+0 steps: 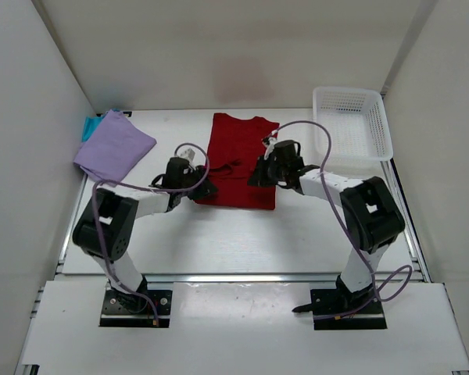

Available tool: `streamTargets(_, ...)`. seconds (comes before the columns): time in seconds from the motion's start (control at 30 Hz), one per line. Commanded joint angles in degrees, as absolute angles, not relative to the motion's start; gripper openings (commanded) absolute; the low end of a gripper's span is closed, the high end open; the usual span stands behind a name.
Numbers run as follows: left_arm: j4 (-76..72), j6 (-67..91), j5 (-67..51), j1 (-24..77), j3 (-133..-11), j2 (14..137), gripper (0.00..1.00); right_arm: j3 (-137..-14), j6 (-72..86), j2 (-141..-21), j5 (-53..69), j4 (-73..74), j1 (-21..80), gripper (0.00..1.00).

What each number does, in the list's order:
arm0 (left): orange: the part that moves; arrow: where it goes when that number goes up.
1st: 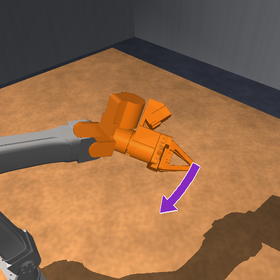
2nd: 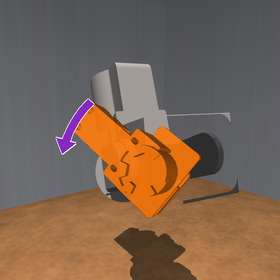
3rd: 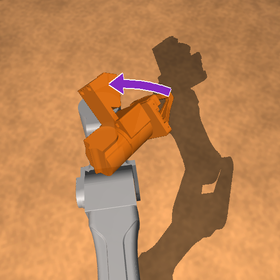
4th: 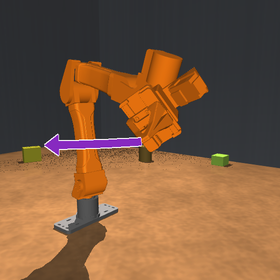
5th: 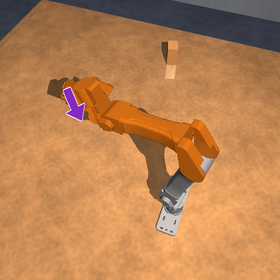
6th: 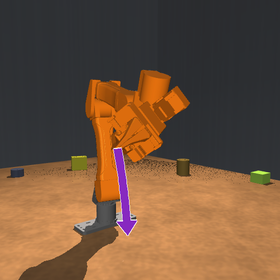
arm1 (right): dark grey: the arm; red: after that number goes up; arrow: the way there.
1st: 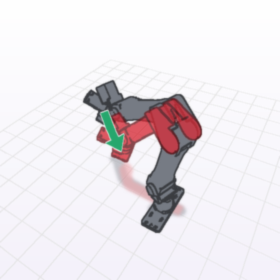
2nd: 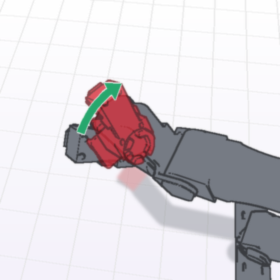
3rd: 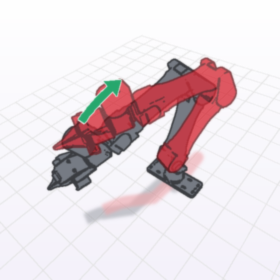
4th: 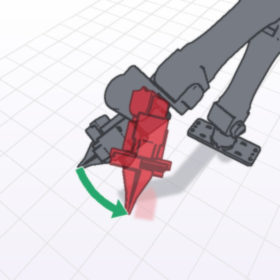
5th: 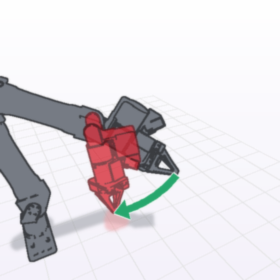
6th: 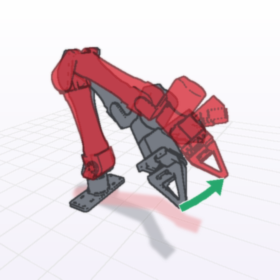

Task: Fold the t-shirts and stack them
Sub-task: Fold the folded rectangular tshirt in 1/3 of the way

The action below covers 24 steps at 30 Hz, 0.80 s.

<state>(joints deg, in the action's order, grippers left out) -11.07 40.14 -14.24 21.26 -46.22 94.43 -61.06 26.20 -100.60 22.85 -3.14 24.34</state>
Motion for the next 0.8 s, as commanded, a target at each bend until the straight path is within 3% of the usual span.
streamTargets(0.0,-14.24,42.10,-13.09,19.78,-43.60,98.60,0.40,-62.04,22.86,-104.92,21.01,-5.27,26.19,0.01)
streamTargets(0.13,-15.02,42.19,-14.24,19.33,-39.65,98.36,0.38,-66.36,21.09,-109.51,18.46,1.49,28.39,0.00)
streamTargets(0.3,-16.34,41.57,-10.91,22.67,-28.86,91.77,0.37,-47.41,27.85,-102.76,20.65,-10.71,30.23,0.00)
streamTargets(0.47,-18.20,45.44,-7.31,27.59,-18.38,79.57,0.39,-40.08,27.69,-95.55,18.20,-8.28,33.74,0.00)
streamTargets(0.63,-11.61,44.30,-1.33,27.33,-18.37,67.80,0.42,-42.53,26.54,-87.37,17.24,-4.40,33.57,0.00)
streamTargets(0.77,-10.64,45.17,-0.53,27.60,-18.72,63.02,0.46,-49.12,24.96,-92.61,19.50,-4.92,35.77,0.00)
